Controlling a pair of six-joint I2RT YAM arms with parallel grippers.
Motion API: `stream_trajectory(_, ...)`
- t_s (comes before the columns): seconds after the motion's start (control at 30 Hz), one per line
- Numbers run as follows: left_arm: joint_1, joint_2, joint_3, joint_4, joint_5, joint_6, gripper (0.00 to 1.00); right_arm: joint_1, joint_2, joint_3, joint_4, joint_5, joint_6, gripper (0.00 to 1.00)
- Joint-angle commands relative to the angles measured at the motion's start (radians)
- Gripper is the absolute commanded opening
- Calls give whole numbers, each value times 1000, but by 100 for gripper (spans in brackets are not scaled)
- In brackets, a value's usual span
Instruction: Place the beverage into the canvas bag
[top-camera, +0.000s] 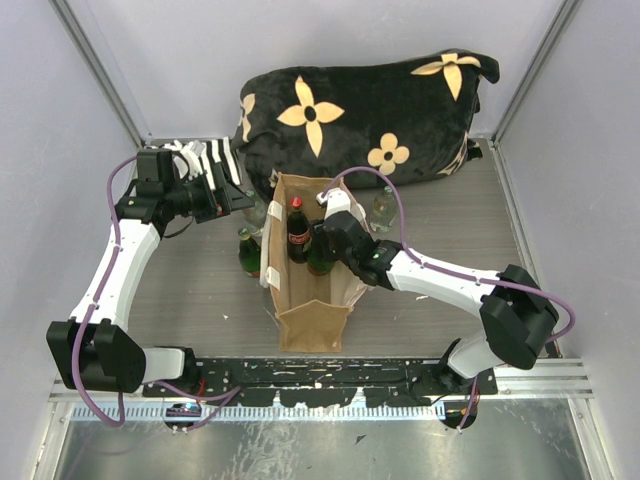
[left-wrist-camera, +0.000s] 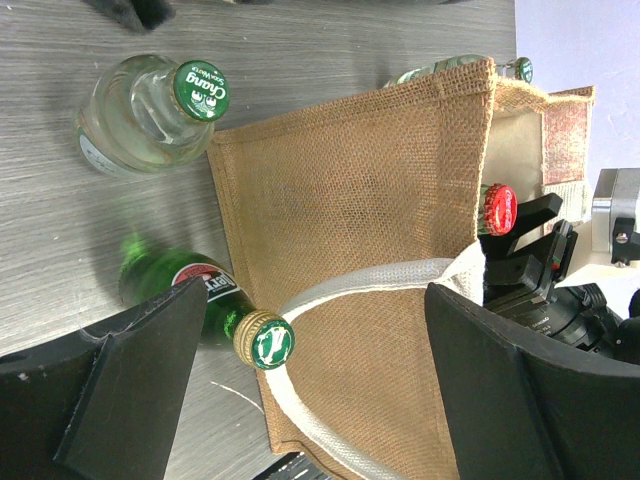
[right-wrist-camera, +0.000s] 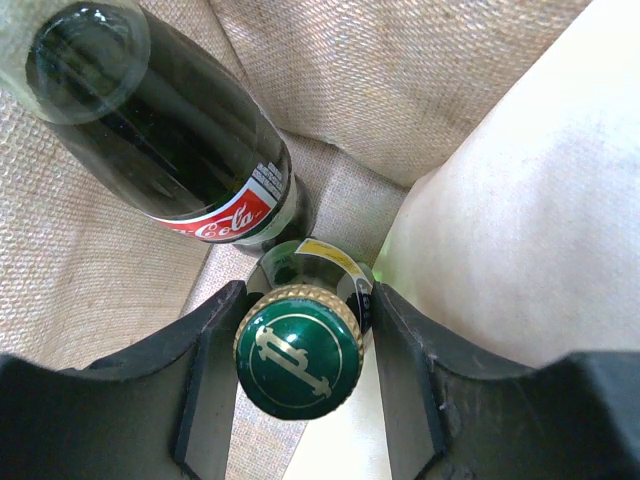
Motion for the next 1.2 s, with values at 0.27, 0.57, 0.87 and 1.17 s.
stream_trajectory(0.27,4,-3,6,13,16,8,97,-3,-54,116,54,46,-18,62)
stream_trajectory(0.57,4,-1,8,20,20,4,97,-3,-68,160,35,72,-35,72)
stream_trajectory(0.87,3,-4,6,12,21,8,97,-81,-137,383,-38,246,-136,77)
stream_trajectory(1.17,4,9,26,14,25,12,97,-415,-122,376,-209,122,-95,80)
